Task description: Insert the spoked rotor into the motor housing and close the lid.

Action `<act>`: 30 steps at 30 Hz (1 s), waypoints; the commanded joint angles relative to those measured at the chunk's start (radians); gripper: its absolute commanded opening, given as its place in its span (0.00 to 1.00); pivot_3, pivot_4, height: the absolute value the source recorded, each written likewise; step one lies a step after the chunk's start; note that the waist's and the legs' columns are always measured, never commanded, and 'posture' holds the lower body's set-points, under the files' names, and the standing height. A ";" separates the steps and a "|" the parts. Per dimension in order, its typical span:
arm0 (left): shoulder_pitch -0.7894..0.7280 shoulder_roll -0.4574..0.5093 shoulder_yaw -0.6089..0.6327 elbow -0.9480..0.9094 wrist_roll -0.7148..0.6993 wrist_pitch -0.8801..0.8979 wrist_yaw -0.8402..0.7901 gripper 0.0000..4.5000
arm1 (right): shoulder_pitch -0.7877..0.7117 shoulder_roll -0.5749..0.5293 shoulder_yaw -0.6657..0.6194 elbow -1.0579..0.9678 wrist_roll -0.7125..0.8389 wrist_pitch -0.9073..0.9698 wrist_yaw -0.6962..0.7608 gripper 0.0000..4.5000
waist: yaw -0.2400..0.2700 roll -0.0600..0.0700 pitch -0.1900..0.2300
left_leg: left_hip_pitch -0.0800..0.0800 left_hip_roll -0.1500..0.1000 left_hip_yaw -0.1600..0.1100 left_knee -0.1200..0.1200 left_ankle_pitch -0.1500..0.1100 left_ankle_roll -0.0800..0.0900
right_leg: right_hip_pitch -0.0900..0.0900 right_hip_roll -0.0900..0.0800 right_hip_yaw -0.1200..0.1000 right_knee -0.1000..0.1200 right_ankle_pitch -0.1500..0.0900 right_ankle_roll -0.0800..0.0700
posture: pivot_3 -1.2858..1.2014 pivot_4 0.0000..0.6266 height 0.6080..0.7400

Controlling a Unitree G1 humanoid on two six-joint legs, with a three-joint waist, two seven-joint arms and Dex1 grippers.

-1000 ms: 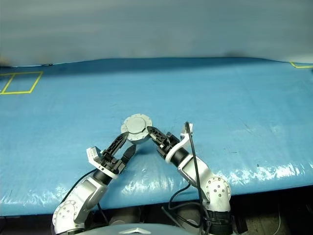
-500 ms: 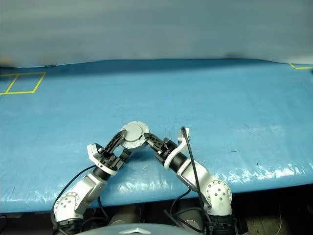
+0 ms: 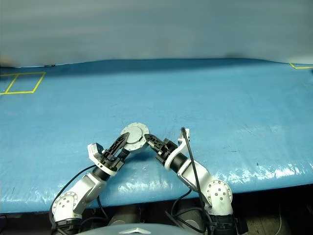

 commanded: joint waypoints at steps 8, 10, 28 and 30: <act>-0.001 -0.058 -0.020 -0.114 0.034 -0.073 0.100 0.52 | 0.010 -0.048 -0.024 -0.107 -0.164 -0.055 0.173 0.55 | 0.001 0.000 0.000 | -0.001 -0.001 0.000 0.000 0.000 0.000 | 0.000 0.000 0.000 -0.001 0.000 0.001 | 0.52 0.24 1.00; -0.005 -0.070 -0.012 -0.127 0.052 -0.107 0.115 0.52 | 0.026 -0.112 -0.016 -0.147 -0.283 -0.074 0.247 0.70 | 0.001 0.000 0.000 | -0.001 -0.001 0.000 0.000 0.000 0.001 | 0.000 0.000 0.000 -0.001 0.001 0.001 | 0.52 0.24 1.00; -0.630 0.011 0.140 0.429 0.389 -0.404 0.213 0.52 | 0.148 -0.359 0.282 -0.072 -1.409 -0.635 0.508 1.00 | 0.018 -0.014 0.007 | -0.003 -0.002 0.002 0.003 0.004 -0.006 | 0.000 0.001 -0.001 -0.001 0.006 0.010 | 0.52 0.24 1.00; -0.755 0.035 0.169 0.606 0.445 -0.471 0.182 0.52 | 0.163 -0.349 0.278 -0.049 -1.467 -0.686 0.502 1.00 | 0.018 -0.015 0.007 | -0.003 -0.003 0.002 0.003 0.004 -0.006 | 0.000 0.001 -0.001 -0.002 0.007 0.010 | 0.52 0.24 1.00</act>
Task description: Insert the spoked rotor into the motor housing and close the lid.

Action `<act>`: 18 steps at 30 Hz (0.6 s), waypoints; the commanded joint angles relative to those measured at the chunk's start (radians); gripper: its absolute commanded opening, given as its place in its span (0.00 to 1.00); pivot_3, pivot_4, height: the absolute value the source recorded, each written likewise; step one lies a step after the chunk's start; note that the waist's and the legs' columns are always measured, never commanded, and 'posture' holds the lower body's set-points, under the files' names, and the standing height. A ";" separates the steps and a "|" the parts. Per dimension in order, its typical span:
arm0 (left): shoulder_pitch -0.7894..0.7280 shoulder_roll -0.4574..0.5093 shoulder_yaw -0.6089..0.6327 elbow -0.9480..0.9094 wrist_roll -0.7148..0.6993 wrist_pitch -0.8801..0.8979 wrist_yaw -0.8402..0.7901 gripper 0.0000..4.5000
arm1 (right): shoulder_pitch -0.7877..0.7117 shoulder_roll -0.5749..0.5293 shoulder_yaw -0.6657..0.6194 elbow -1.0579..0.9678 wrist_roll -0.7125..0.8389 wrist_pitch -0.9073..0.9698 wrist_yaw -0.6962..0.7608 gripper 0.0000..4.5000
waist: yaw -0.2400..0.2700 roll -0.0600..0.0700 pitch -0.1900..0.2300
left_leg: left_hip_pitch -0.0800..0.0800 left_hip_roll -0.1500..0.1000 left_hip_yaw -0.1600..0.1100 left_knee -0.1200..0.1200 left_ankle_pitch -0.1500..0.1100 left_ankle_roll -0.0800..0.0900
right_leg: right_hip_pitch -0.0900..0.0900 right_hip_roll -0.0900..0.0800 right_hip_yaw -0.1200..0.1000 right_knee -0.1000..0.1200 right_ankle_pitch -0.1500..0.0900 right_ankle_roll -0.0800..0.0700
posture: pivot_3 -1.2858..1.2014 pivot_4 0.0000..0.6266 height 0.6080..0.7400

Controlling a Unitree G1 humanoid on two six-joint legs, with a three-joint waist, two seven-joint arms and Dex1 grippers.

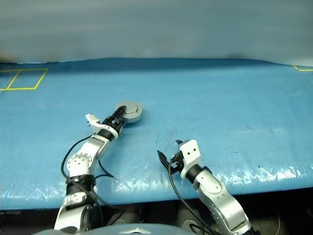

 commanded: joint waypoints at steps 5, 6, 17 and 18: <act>-0.344 0.067 0.094 0.460 0.162 -0.205 -0.140 0.52 | 0.046 0.047 -0.011 0.042 -0.153 -0.150 0.004 1.00 | -0.006 -0.004 0.002 | 0.000 -0.004 -0.001 0.000 0.000 0.000 | 0.000 -0.001 0.000 0.000 0.003 -0.004 | 0.52 0.24 1.00; -0.369 0.071 0.104 0.504 0.180 -0.224 -0.146 0.52 | 0.052 0.055 -0.013 0.043 -0.158 -0.149 0.006 1.00 | -0.008 -0.004 0.002 | 0.000 -0.004 -0.002 0.000 0.000 0.000 | -0.001 -0.001 0.001 0.000 0.003 -0.004 | 0.52 0.24 1.00; -0.342 0.098 0.153 0.605 0.323 -0.210 -0.068 0.88 | 0.079 0.112 -0.027 0.048 -0.204 -0.132 0.019 1.00 | -0.021 -0.004 0.001 | 0.004 -0.004 -0.004 0.000 0.000 0.000 | 0.002 -0.002 0.000 0.002 0.000 0.002 | 0.52 0.24 1.00; -0.307 0.098 0.153 0.567 0.323 -0.176 -0.063 0.95 | 0.080 0.118 -0.030 0.048 -0.202 -0.130 0.020 1.00 | -0.026 -0.003 0.000 | 0.006 -0.004 -0.004 0.000 0.000 0.000 | 0.004 -0.002 0.001 0.002 0.000 0.002 | 0.52 0.24 1.00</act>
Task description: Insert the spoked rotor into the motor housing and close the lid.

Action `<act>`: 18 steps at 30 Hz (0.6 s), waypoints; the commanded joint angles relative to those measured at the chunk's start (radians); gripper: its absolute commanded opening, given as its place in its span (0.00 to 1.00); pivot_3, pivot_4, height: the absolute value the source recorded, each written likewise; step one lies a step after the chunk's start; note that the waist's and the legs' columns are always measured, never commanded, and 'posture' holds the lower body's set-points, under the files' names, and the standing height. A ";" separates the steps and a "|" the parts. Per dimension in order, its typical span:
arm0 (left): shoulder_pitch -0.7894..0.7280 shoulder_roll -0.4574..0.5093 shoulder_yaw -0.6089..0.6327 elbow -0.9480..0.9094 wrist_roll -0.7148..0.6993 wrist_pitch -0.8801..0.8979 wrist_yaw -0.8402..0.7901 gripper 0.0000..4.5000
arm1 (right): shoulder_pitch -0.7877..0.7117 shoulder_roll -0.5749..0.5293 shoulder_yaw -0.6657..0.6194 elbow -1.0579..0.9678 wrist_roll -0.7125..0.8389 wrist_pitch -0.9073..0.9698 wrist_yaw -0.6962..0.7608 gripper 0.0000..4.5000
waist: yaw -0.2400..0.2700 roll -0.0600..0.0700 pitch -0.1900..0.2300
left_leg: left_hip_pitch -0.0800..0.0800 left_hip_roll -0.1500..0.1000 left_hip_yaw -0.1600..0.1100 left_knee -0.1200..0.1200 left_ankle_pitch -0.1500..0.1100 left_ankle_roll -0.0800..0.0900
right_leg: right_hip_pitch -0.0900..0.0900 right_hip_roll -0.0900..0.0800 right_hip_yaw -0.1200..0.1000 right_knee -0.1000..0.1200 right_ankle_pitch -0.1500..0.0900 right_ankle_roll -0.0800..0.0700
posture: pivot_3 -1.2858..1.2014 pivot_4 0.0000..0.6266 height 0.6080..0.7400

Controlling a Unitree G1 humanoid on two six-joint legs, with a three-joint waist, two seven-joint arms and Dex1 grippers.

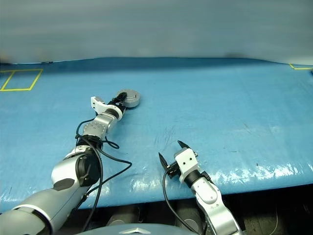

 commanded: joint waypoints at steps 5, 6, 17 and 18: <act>0.338 0.020 -0.044 -0.369 0.033 0.332 0.122 1.00 | 0.012 0.043 -0.028 -0.029 0.026 0.002 0.020 1.00 | -0.026 0.007 -0.008 | 0.017 0.004 0.005 -0.004 -0.004 0.005 | 0.014 0.002 0.005 0.000 -0.001 0.000 | 0.52 0.24 1.00; 0.393 0.020 -0.056 -0.449 0.027 0.390 0.134 1.00 | 0.011 0.046 -0.029 -0.029 0.028 0.005 0.026 1.00 | -0.028 0.008 -0.011 | 0.019 0.005 0.005 -0.004 -0.004 0.004 | 0.015 0.002 0.005 0.000 -0.001 -0.001 | 0.52 0.24 1.00; 1.035 0.208 -0.528 -1.231 0.413 0.111 -0.221 1.00 | -0.028 0.058 -0.046 -0.008 0.073 0.025 0.112 1.00 | -0.005 0.019 -0.024 | 0.030 0.015 0.014 -0.006 -0.012 -0.003 | 0.020 0.003 0.013 0.001 -0.009 -0.013 | 0.52 0.24 1.00; 1.064 0.203 -0.552 -1.237 0.481 -0.009 -0.238 1.00 | -0.035 0.056 -0.045 -0.003 0.077 0.026 0.124 1.00 | 0.000 0.019 -0.023 | 0.030 0.015 0.013 -0.006 -0.012 -0.003 | 0.020 0.003 0.013 0.001 -0.009 -0.014 | 0.52 0.24 1.00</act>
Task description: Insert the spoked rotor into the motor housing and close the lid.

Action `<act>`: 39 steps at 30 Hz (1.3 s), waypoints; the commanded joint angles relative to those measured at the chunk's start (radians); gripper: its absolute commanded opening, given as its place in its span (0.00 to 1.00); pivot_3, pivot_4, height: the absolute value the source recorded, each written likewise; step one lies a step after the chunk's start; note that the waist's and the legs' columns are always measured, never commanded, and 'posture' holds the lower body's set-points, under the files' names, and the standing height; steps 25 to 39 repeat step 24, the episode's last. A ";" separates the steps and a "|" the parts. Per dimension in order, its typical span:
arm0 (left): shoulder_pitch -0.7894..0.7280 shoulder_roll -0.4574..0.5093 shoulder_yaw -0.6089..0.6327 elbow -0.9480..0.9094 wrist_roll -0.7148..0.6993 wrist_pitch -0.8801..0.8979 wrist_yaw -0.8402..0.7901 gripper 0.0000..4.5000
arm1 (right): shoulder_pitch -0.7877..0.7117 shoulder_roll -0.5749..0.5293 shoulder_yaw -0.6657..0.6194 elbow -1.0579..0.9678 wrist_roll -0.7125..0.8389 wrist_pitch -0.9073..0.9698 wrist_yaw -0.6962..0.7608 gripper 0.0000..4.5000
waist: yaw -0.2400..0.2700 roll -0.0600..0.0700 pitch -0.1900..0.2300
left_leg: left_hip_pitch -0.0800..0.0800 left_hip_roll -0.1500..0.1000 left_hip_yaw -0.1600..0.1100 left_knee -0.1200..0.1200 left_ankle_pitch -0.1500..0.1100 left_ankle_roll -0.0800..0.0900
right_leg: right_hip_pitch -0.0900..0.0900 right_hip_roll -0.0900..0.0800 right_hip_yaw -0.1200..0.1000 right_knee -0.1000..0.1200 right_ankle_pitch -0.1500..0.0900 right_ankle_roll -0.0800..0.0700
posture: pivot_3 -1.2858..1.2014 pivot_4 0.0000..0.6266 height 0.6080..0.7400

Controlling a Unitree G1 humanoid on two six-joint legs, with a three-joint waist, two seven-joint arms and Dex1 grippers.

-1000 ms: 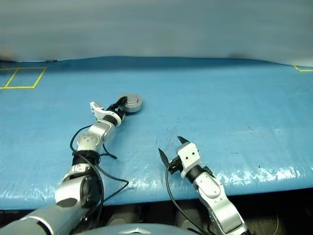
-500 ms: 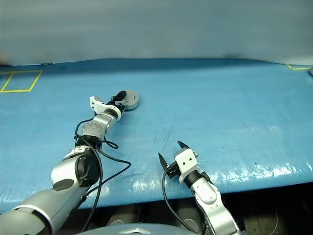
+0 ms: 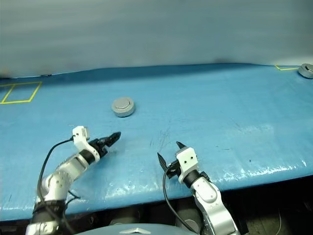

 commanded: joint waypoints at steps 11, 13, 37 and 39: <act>0.187 -0.028 -0.164 0.047 0.421 -0.736 -0.134 1.00 | -0.047 -0.015 -0.020 0.022 0.017 -0.011 0.085 1.00 | 0.018 -0.008 0.007 | -0.020 0.000 0.002 0.001 0.000 0.006 | -0.018 0.000 -0.003 0.000 0.001 0.001 | 0.52 0.24 1.00; 0.200 -0.035 -0.158 0.059 0.420 -0.762 -0.139 1.00 | -0.044 -0.017 -0.022 0.023 0.013 -0.012 0.085 1.00 | 0.018 -0.008 0.008 | -0.020 0.000 0.002 0.001 -0.001 0.007 | -0.018 0.000 -0.004 -0.001 0.001 0.001 | 0.52 0.24 1.00; 0.195 -0.035 -0.150 0.092 0.418 -0.786 -0.170 1.00 | -0.035 -0.012 -0.019 0.030 -0.001 -0.021 0.089 1.00 | 0.014 -0.009 0.011 | -0.020 0.000 0.001 0.002 -0.001 0.008 | -0.017 0.001 -0.006 0.000 0.000 0.002 | 0.52 0.24 1.00; 0.195 -0.035 -0.150 0.092 0.418 -0.786 -0.170 1.00 | -0.035 -0.012 -0.019 0.030 -0.001 -0.021 0.089 1.00 | 0.014 -0.009 0.011 | -0.020 0.000 0.001 0.002 -0.001 0.008 | -0.017 0.001 -0.006 0.000 0.000 0.002 | 0.52 0.24 1.00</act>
